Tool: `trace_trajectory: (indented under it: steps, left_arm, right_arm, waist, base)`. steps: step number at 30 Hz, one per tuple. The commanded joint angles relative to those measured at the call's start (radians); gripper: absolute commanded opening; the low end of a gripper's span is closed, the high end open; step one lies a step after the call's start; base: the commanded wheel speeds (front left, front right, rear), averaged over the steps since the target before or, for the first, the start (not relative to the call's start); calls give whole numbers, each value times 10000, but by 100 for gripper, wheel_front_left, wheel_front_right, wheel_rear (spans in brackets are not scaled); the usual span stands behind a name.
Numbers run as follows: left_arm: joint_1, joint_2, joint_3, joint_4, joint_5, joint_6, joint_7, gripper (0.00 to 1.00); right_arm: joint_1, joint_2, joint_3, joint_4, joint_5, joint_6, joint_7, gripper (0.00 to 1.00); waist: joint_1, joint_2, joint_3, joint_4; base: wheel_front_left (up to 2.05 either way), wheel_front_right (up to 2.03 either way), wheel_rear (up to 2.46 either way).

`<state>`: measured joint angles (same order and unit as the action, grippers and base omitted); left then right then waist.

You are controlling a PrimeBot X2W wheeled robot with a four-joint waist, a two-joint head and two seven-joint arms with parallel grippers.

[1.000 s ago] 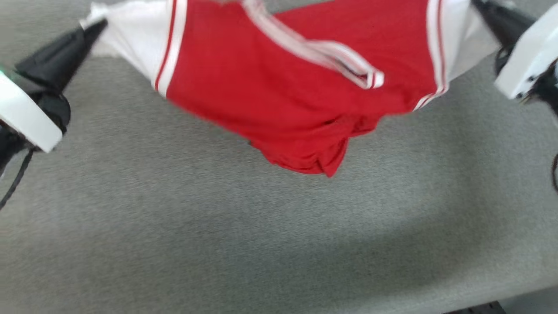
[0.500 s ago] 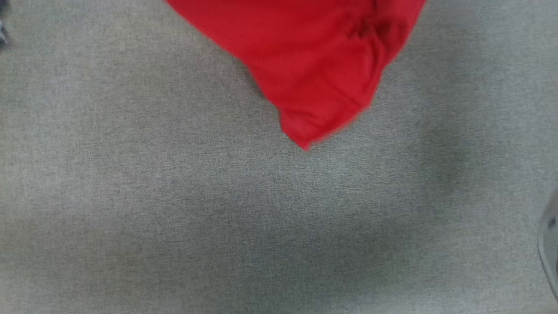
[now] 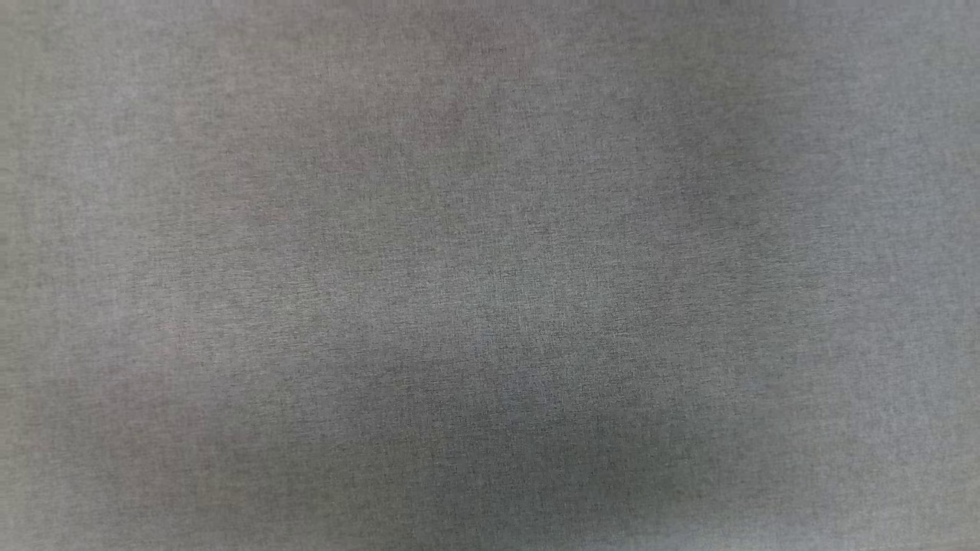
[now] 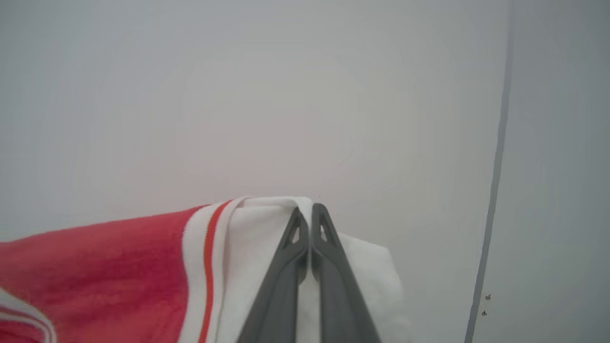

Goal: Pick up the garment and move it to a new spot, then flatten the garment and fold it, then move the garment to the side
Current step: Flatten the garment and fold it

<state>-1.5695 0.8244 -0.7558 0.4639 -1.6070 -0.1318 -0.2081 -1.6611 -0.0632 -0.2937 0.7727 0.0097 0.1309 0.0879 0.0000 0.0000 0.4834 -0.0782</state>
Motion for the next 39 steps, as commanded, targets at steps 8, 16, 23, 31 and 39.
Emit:
trace_trajectory:
  steps: [8,16,23,31,39]
  left_arm:
    - [4119,1155,7,-2561,-1072,22,1617,0]
    - [8175,1729,-257,-4548,-606,22,1462,0]
    - [10507,2086,-747,-5641,270,22,528,0]
    - [12082,2479,-1017,-6474,480,22,-272,0]
    - [13723,3036,-583,-7435,507,22,-574,0]
  right_arm:
    - [2423,-322,1146,501,1196,-3,876,0]
    - [6856,-1275,2107,-2427,3535,-1,2962,0]
    - [11363,-2000,1732,-6615,4998,-1,5490,0]
    - [14799,-1653,789,-9850,5310,-1,7087,0]
    - [17240,-1128,260,-12184,5223,-3,8103,0]
  waist:
    - [0,0,-428,-58]
    - [0,0,-855,13]
    - [0,0,-1396,215]
    - [0,0,-1568,442]
    - [0,0,-1583,693]
  base:
    - [0,0,0]
    - [0,0,0]
    - [0,0,0]
    - [0,0,0]
    - [0,0,0]
